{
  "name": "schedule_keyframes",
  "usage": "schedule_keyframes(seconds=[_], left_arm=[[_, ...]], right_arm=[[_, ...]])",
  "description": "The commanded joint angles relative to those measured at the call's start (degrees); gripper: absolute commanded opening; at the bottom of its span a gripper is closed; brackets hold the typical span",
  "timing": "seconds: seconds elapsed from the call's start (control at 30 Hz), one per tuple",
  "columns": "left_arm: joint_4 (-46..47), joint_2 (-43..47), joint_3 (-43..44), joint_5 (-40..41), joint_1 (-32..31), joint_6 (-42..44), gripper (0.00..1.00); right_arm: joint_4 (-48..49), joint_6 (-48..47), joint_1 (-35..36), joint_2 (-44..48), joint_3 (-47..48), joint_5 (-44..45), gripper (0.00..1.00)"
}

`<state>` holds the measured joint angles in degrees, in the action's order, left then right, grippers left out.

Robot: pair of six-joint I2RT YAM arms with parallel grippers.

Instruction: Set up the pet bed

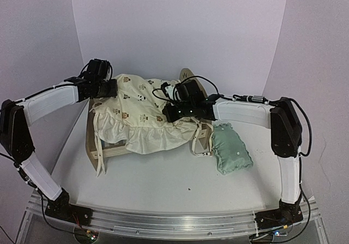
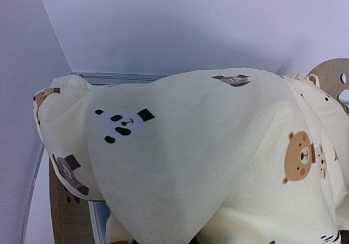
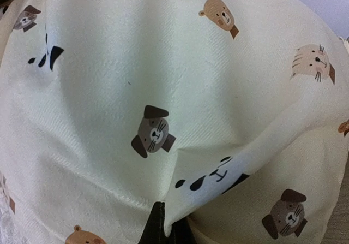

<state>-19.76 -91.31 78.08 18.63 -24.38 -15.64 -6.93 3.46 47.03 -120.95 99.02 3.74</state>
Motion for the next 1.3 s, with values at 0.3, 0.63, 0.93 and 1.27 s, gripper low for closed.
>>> schedule_keyframes(seconds=[0.3, 0.63, 0.93, 1.27], left_arm=[[-8.66, -2.72, -1.81, 4.84, 1.54, -6.86, 0.05], [-20.43, -1.14, 5.96, 6.13, 1.8, -11.73, 0.83], [-26.98, 5.26, 2.79, 3.85, 1.36, -12.9, 0.99], [-25.78, 11.61, -5.58, 0.03, -0.58, -13.07, 0.96]], right_arm=[[3.06, 1.99, 0.15, 1.67, -0.84, 7.25, 0.01], [-3.8, 3.14, -0.33, 7.75, 0.0, 11.11, 0.68], [-10.31, 4.95, -0.33, 14.26, -1.25, 2.34, 0.98], [-14.82, 5.46, -0.31, 23.08, -12.22, 4.91, 0.98]])
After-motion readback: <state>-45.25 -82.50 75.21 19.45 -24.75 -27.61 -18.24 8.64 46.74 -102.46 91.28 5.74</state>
